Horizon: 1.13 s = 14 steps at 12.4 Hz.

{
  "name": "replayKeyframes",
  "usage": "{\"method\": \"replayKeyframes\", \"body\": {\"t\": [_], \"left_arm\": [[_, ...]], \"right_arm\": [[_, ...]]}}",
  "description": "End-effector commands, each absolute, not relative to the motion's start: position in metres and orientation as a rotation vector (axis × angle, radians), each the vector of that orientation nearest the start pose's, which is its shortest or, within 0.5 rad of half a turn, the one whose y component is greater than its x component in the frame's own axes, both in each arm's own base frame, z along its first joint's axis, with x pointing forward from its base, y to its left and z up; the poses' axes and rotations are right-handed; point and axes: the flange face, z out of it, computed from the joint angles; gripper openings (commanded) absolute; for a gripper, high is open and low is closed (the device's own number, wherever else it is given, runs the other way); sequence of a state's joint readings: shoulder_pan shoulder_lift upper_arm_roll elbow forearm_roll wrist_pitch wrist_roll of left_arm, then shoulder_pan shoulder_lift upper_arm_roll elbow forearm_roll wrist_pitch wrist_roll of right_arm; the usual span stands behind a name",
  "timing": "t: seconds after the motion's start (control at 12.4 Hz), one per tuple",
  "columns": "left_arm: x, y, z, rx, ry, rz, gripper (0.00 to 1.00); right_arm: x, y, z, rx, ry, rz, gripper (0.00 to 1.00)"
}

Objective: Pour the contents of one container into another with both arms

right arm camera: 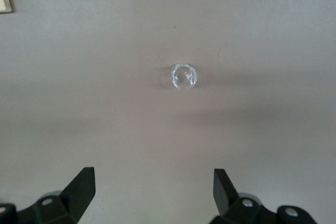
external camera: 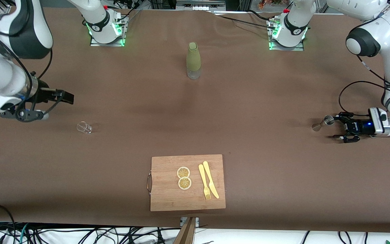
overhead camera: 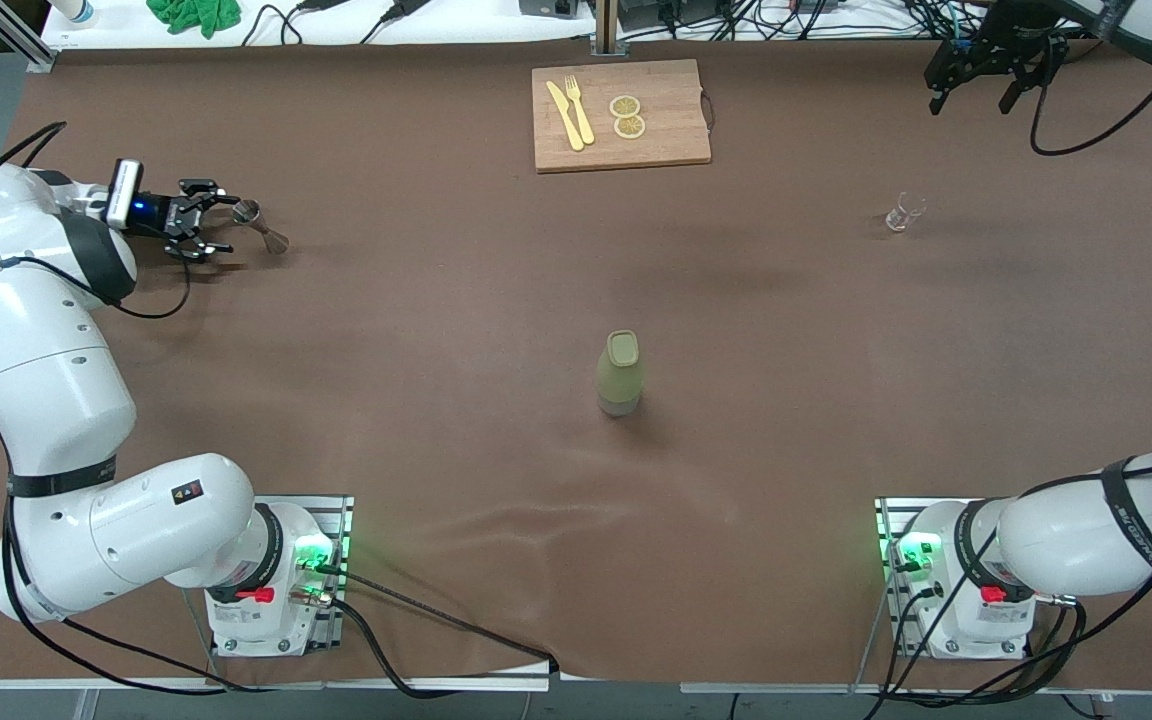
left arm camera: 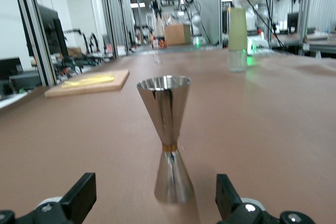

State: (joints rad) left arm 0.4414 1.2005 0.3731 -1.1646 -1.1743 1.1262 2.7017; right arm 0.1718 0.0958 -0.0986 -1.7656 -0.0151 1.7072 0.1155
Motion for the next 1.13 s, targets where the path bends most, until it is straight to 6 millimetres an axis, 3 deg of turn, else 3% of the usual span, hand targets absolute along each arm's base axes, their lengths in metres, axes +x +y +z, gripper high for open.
{"method": "replayKeyframes", "body": {"t": [0.0,0.08,0.24,0.48,0.8,1.04], "left_arm": [[0.563,0.348,0.104,1.34,-1.576,1.041,1.0],[0.567,0.353,0.118,1.366,-1.604,1.016,1.0],[0.582,0.34,0.14,1.393,-1.666,0.9,1.0],[0.605,0.333,0.208,1.506,-1.794,0.758,1.0],[0.612,0.308,0.284,1.633,-1.827,0.585,1.0],[0.604,0.276,0.333,1.787,-1.825,0.498,1.0]], "right_arm": [[0.54,0.038,0.516,-3.173,0.075,0.241,1.0],[0.535,0.037,0.522,-3.172,0.076,0.258,1.0],[0.523,0.036,0.535,-3.164,0.092,0.302,1.0],[0.504,0.033,0.558,-3.155,0.095,0.33,1.0],[0.495,0.02,0.596,-3.147,0.109,0.314,1.0],[0.498,0.0,0.599,-3.15,0.098,0.279,1.0]]}}
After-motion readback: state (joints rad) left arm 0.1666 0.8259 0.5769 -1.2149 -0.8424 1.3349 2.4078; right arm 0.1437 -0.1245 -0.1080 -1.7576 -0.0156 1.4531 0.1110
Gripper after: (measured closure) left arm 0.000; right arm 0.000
